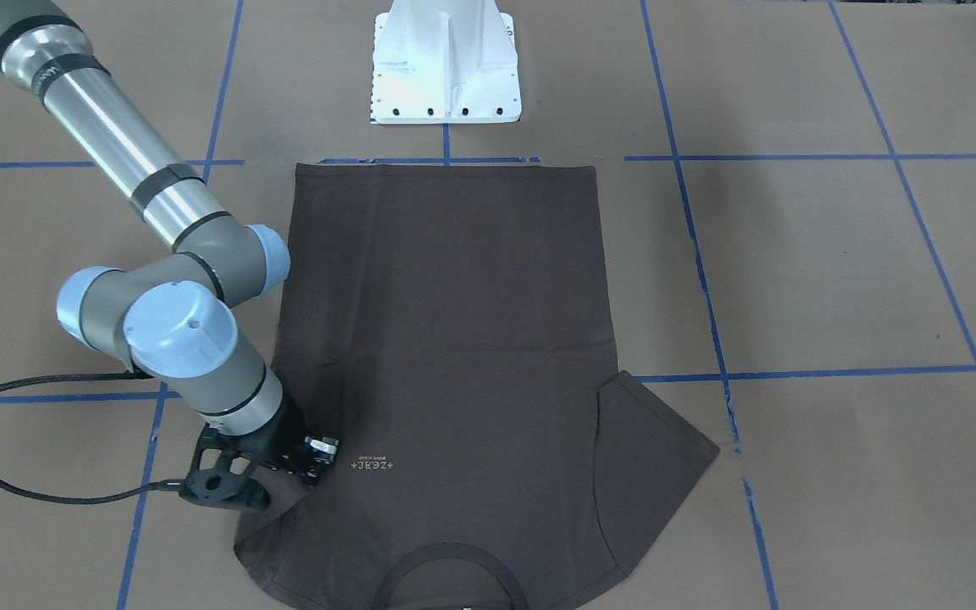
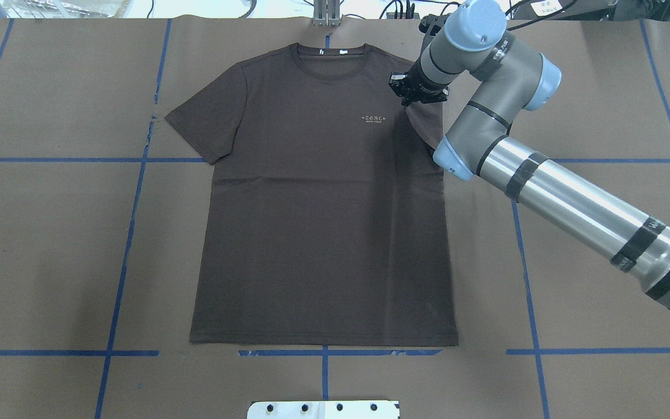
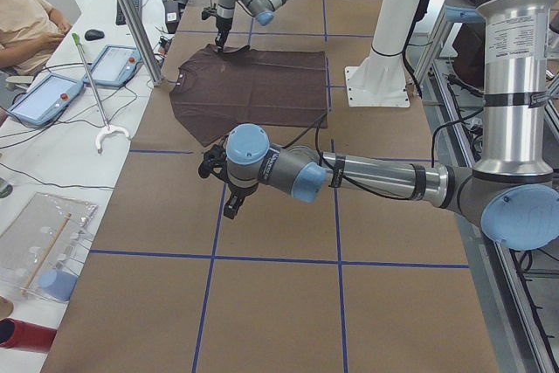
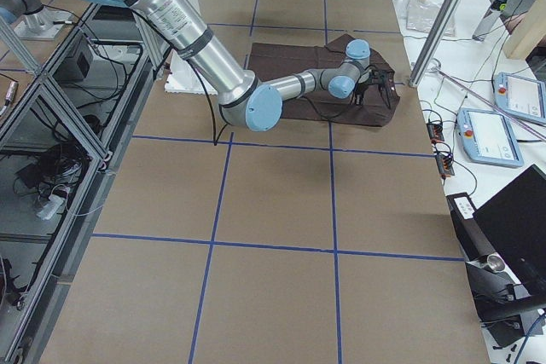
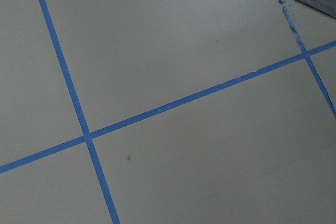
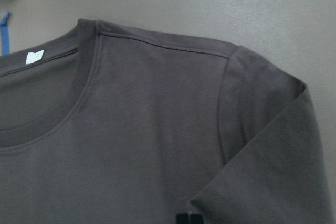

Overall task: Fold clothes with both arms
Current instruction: 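Move the right gripper over the shirt's chest and sleeve nearest it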

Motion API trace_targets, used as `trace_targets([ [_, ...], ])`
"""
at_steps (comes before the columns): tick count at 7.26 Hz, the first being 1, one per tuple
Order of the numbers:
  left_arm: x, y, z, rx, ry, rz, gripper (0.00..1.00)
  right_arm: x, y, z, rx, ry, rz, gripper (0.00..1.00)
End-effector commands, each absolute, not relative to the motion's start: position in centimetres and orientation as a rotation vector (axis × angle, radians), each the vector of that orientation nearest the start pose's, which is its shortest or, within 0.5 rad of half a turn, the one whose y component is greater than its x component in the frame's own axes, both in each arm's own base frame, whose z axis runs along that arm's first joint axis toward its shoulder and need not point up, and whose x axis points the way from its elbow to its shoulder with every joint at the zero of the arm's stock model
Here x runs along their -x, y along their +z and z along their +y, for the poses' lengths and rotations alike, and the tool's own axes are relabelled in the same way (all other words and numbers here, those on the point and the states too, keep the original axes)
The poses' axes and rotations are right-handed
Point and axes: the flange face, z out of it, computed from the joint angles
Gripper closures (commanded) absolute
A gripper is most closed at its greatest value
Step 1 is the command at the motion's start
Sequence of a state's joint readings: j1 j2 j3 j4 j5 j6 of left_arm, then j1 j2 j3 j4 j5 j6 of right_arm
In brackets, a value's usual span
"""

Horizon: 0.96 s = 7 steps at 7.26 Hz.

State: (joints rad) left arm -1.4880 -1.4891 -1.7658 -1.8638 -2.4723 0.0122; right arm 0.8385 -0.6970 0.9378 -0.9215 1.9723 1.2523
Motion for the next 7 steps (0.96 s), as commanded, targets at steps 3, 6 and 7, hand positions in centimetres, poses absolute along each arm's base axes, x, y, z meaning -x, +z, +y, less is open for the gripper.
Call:
trace_targets([
  [3, 0.6, 55.2, -47.4, -0.345, 0.303, 0.987, 0.0, 51.3, 27.4, -65.9, -0.206, 0.276, -1.016, 0.0],
  [6, -12.1, 49.9, -53.0, -0.221, 0.24, 1.122, 0.0, 45.0, 29.6, -58.4, -0.173, 0.229, -1.129, 0.0],
  [7, -17.9, 47.0, -56.9, -0.138, 0.182, 1.142, 0.0, 43.3, 29.5, -58.1, -0.125, 0.203, -1.159, 0.0],
])
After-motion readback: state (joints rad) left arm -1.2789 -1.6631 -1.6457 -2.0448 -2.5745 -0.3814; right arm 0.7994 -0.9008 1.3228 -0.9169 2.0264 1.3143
